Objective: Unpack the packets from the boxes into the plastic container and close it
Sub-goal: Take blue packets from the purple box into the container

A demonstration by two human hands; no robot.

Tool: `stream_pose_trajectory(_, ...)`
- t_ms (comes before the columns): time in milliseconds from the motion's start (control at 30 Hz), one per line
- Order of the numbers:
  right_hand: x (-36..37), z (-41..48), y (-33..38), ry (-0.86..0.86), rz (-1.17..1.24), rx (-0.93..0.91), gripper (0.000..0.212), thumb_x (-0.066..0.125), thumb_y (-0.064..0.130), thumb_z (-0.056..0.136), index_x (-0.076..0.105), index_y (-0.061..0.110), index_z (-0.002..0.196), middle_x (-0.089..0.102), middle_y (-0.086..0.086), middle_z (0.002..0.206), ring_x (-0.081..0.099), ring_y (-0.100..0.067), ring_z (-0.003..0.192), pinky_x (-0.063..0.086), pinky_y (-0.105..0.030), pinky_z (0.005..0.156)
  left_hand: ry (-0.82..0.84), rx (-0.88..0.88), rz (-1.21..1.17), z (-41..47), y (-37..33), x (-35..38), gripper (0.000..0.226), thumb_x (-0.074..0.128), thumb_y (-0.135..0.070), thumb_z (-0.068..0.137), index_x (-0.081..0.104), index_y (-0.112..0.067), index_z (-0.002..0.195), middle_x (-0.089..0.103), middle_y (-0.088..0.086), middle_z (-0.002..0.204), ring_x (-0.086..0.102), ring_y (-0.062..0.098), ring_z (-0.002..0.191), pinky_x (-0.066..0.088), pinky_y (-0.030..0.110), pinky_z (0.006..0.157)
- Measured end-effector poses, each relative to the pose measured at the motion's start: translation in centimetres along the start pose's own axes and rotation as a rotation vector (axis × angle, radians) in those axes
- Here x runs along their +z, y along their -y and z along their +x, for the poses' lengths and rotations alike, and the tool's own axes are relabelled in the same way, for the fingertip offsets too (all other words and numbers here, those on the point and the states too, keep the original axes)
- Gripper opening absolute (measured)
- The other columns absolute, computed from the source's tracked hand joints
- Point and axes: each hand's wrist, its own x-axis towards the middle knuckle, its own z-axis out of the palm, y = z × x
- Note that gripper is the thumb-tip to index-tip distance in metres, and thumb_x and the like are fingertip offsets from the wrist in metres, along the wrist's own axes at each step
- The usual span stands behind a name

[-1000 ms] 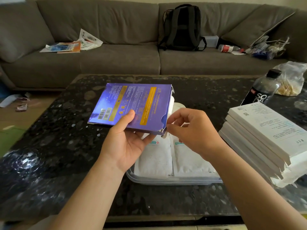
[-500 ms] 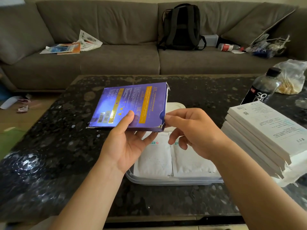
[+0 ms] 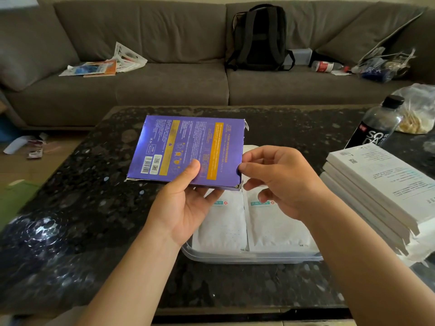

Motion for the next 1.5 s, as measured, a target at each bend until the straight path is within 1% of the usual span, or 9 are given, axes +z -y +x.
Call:
stream_pose_trajectory(267,-0.3,0.1,0.0,0.1,-0.067,0.001,0.007,0.072,0.014,0.091,0.074,0.008,0.087,0.076,-0.008,0.085,0.062,-0.013,0.065,0.048,-0.027,0.05,0.011,0.011,-0.004,0.0,0.0,-0.2,0.053,0.065,-0.022,0.088,0.056,-0.022,0.14,0.067,0.014,0.139,0.072,0.025,0.112,0.064,0.045,0.087)
stream_pose_trajectory(533,-0.7,0.0,0.5,0.122,-0.064,-0.023,0.009,0.07,0.02,0.092,0.075,0.013,0.094,0.076,-0.003,0.086,0.056,-0.012,0.065,0.049,-0.027,0.051,0.026,0.044,-0.036,0.0,0.1,-0.2,0.045,0.064,-0.021,0.09,0.058,-0.024,0.135,0.073,0.008,0.127,0.074,0.023,0.111,0.065,0.043,0.08)
stream_pose_trajectory(667,-0.3,-0.1,0.7,0.121,0.002,0.022,0.016,0.067,0.02,0.095,0.073,0.004,0.095,0.074,-0.015,0.093,0.049,-0.017,0.069,0.046,-0.028,0.051,0.047,0.038,-0.023,0.1,0.3,-0.5,0.054,0.071,-0.021,0.09,0.056,-0.022,0.142,0.069,0.011,0.135,0.073,0.025,0.115,0.063,0.045,0.083)
stream_pose_trajectory(833,0.4,0.1,0.7,0.071,-0.149,0.006,0.017,0.065,0.026,0.097,0.076,0.022,0.085,0.074,-0.003,0.086,0.051,-0.017,0.07,0.051,-0.026,0.053,0.035,0.042,-0.017,0.4,0.4,-0.6,0.065,0.071,-0.021,0.084,0.053,-0.02,0.147,0.068,0.012,0.137,0.072,0.026,0.114,0.063,0.044,0.081)
stream_pose_trajectory(967,0.3,0.0,0.9,0.135,-0.015,0.067,0.019,0.06,0.016,0.1,0.077,0.014,0.091,0.07,-0.022,0.1,0.042,-0.019,0.071,0.041,-0.027,0.051,0.026,0.03,-0.021,0.3,0.3,-0.4,0.067,0.074,-0.022,0.082,0.054,-0.019,0.146,0.071,0.01,0.129,0.075,0.022,0.107,0.063,0.042,0.076)
stream_pose_trajectory(1033,0.3,0.1,0.7,0.125,0.034,0.085,0.021,0.062,0.013,0.099,0.076,0.01,0.083,0.068,-0.025,0.092,0.038,-0.019,0.067,0.037,-0.027,0.049,0.027,0.021,-0.025,0.2,0.5,-0.3,0.069,0.08,-0.021,0.083,0.053,-0.018,0.147,0.071,0.01,0.13,0.075,0.023,0.107,0.063,0.043,0.077)
stream_pose_trajectory(1233,0.6,0.3,0.6,0.034,0.097,0.107,0.021,0.069,0.013,0.093,0.064,0.007,0.074,0.072,-0.005,0.071,0.04,-0.013,0.058,0.036,-0.023,0.045,0.036,0.035,-0.038,0.0,0.4,-0.1,0.055,0.068,-0.02,0.084,0.057,-0.022,0.138,0.072,0.01,0.128,0.075,0.023,0.107,0.065,0.044,0.08)
stream_pose_trajectory(1400,1.2,0.2,0.7,0.003,0.184,0.136,0.031,0.072,0.014,0.09,0.049,0.011,0.069,0.078,-0.012,0.088,0.072,-0.033,0.086,0.038,-0.026,0.052,0.024,0.037,-0.055,-0.1,0.2,0.0,0.054,0.068,-0.021,0.084,0.058,-0.022,0.136,0.073,0.01,0.126,0.075,0.024,0.107,0.065,0.045,0.08)
stream_pose_trajectory(1500,1.7,0.1,0.7,-0.014,0.235,0.143,0.034,0.073,0.02,0.089,0.046,0.013,0.069,0.077,-0.014,0.092,0.069,-0.037,0.106,0.043,-0.029,0.058,0.028,0.053,-0.074,-0.1,-0.1,0.1,0.049,0.067,-0.02,0.084,0.059,-0.022,0.132,0.074,0.009,0.123,0.076,0.024,0.107,0.065,0.043,0.076)
